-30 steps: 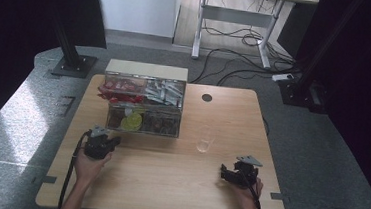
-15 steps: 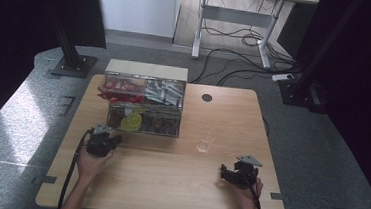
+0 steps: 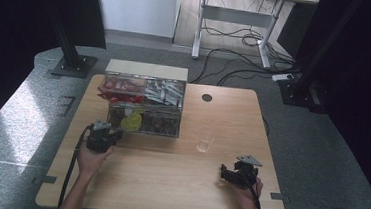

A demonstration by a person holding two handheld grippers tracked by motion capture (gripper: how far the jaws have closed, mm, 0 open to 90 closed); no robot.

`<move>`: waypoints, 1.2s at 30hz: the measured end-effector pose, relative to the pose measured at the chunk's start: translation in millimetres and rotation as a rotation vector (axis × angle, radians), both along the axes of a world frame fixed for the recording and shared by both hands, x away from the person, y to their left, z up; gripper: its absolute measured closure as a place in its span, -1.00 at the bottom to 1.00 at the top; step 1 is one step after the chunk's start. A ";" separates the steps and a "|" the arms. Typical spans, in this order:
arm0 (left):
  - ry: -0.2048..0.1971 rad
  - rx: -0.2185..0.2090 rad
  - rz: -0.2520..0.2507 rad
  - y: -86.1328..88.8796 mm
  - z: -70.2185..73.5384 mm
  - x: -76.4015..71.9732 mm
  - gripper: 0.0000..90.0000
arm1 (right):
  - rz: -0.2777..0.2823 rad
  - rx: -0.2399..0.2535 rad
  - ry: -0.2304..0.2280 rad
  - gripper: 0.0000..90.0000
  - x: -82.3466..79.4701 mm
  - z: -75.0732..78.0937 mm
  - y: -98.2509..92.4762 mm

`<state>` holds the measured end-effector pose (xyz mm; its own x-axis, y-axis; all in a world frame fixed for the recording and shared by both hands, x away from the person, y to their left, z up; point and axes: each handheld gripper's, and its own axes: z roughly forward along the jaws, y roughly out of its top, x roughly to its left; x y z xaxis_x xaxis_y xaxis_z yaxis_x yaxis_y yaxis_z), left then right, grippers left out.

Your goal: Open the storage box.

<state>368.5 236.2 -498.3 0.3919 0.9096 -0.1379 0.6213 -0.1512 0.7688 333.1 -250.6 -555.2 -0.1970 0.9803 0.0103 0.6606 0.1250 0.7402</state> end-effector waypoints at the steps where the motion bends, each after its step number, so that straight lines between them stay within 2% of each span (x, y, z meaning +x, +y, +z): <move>1: -0.001 0.001 0.000 -0.3 -0.4 0.1 1.00 | 0.000 0.000 0.000 -0.69 0.0 0.0 0.0; 12: -0.008 0.011 0.010 -0.9 4.0 -3.9 1.00 | 0.001 0.000 0.000 -0.69 0.1 0.0 -0.1; 16: -0.045 -0.005 0.018 0.7 11.5 -8.2 1.00 | 0.001 0.001 0.000 -0.69 0.0 0.0 0.0; 29: -0.060 -0.014 0.020 2.6 16.8 -11.8 1.00 | 0.001 0.001 0.000 -0.69 0.0 0.0 -0.1; 31: -0.070 -0.008 0.020 3.2 18.0 -12.9 1.00 | 0.001 0.002 0.000 -0.69 0.0 0.0 -0.2; 36: -0.093 -0.028 0.025 4.6 25.6 -11.7 1.00 | 0.002 0.001 -0.002 -0.67 -0.6 0.0 -0.6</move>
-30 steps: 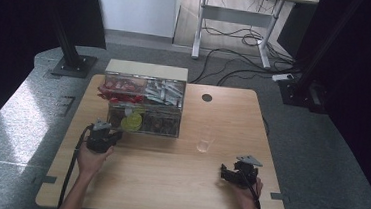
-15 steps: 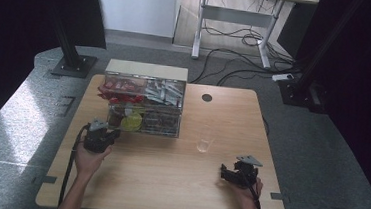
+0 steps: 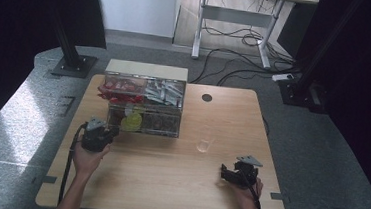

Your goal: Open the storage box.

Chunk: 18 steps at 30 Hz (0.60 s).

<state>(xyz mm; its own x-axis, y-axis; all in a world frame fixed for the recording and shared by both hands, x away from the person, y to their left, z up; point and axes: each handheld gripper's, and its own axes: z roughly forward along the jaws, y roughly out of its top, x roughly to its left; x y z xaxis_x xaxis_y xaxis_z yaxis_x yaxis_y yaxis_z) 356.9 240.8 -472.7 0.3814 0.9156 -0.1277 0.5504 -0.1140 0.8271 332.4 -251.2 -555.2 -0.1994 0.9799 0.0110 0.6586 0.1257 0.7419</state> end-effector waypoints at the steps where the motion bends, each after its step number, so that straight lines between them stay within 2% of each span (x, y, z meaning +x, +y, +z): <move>1: -0.002 -0.002 0.001 -0.2 1.6 1.0 1.00 | -0.001 0.001 0.001 -0.67 -0.1 0.0 0.0; 5: -0.003 -0.001 -0.001 -1.0 9.1 5.5 1.00 | 0.000 0.001 0.000 -0.67 -0.2 0.0 -0.1; 18: -0.008 -0.012 0.000 2.2 19.9 9.9 1.00 | 0.001 0.000 0.000 -0.66 -0.5 0.1 -0.3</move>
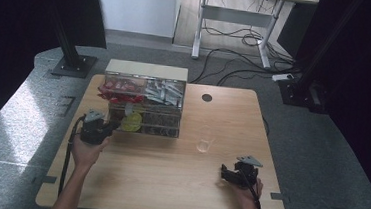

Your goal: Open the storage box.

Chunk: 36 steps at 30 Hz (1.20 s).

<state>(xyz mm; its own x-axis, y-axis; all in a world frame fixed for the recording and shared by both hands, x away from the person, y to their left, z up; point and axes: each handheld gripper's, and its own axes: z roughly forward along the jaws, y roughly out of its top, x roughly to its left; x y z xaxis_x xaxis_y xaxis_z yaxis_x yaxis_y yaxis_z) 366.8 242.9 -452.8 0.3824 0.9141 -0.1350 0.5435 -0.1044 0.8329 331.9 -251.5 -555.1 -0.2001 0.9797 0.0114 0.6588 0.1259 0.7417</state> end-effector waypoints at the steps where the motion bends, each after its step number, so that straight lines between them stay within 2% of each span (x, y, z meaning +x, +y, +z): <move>1: 0.001 -0.001 0.001 0.5 1.4 0.4 1.00 | 0.000 0.000 0.000 -0.66 0.0 0.0 0.0; 15: 0.000 -0.040 0.004 8.1 14.7 8.9 1.00 | -0.002 0.001 0.000 -0.66 -0.1 0.0 0.1; 23: -0.007 -0.042 0.006 6.6 22.2 14.8 1.00 | -0.002 0.001 0.000 -0.66 -0.2 0.0 0.1; 28: -0.007 -0.028 0.006 4.7 26.8 19.3 1.00 | -0.003 0.001 0.000 -0.66 -0.3 0.0 0.1; 36: -0.023 -0.035 0.004 5.0 37.3 21.7 1.00 | -0.004 0.002 0.000 -0.66 -0.3 0.0 0.1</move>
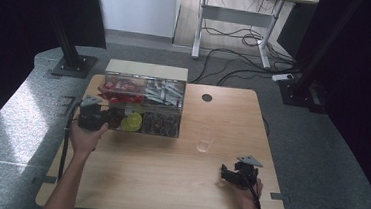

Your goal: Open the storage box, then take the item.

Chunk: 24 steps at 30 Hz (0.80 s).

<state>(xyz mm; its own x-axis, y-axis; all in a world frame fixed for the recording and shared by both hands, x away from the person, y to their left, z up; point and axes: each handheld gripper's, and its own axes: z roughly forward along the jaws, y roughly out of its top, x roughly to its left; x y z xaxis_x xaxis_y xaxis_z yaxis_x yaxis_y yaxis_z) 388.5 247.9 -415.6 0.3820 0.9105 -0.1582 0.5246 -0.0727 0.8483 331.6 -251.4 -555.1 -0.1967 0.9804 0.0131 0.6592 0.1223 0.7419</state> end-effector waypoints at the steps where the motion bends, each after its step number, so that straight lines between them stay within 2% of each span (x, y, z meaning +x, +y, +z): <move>1: -0.001 0.003 0.000 0.0 1.7 0.3 1.00 | 0.000 0.000 0.000 -0.66 0.0 0.0 0.0; 5: -0.004 0.006 0.001 -1.0 5.6 1.5 1.00 | 0.000 0.000 -0.001 -0.66 0.1 0.0 -0.1; 24: 0.001 0.008 -0.001 -1.3 4.7 2.1 1.00 | -0.001 0.001 -0.002 -0.63 -0.2 0.1 -0.3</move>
